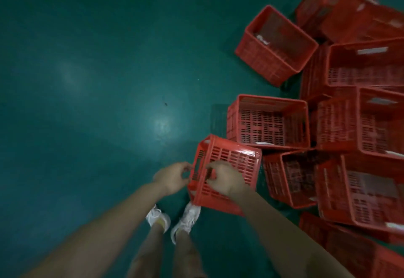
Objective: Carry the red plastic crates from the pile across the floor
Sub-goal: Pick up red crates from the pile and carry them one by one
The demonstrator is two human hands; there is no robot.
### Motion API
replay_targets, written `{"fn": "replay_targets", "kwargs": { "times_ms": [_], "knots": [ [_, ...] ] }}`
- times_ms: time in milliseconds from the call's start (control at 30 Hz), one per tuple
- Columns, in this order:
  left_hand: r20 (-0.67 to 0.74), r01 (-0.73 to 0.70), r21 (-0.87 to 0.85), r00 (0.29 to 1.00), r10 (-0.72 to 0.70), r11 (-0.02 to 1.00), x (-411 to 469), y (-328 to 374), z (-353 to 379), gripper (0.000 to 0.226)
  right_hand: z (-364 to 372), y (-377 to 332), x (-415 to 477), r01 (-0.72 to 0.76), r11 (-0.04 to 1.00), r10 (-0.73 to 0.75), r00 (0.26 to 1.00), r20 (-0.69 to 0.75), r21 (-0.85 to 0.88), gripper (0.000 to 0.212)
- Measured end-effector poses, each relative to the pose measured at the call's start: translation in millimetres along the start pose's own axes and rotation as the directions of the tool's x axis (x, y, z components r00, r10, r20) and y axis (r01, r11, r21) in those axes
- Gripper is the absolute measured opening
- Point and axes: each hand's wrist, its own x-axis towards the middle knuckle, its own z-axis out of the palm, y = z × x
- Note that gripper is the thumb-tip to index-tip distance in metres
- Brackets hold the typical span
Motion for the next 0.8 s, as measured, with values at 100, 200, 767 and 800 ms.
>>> {"fn": "replay_targets", "kwargs": {
  "times_ms": [100,200,767,800],
  "knots": [
    [-0.010,0.028,-0.051,1.000,-0.029,0.998,13.7,-39.2,25.1,0.041,45.9,2.8,38.2,0.086,0.983,-0.070,0.993,0.100,-0.160,0.046],
    [-0.010,0.056,-0.112,0.998,-0.058,0.992,27.4,-67.8,49.0,0.041,83.8,13.9,64.5,0.202,0.923,-0.153,0.974,0.168,-0.327,0.039],
    [0.004,0.092,-0.140,0.996,-0.092,0.986,60.7,-118.7,118.2,0.046,161.5,27.0,84.9,0.456,0.512,-0.099,0.873,0.477,-0.728,0.051],
    [0.009,0.095,-0.134,0.995,-0.095,0.986,58.5,-116.1,117.7,0.046,159.5,27.7,84.4,0.441,0.521,-0.082,0.878,0.472,-0.731,0.055]
  ]
}}
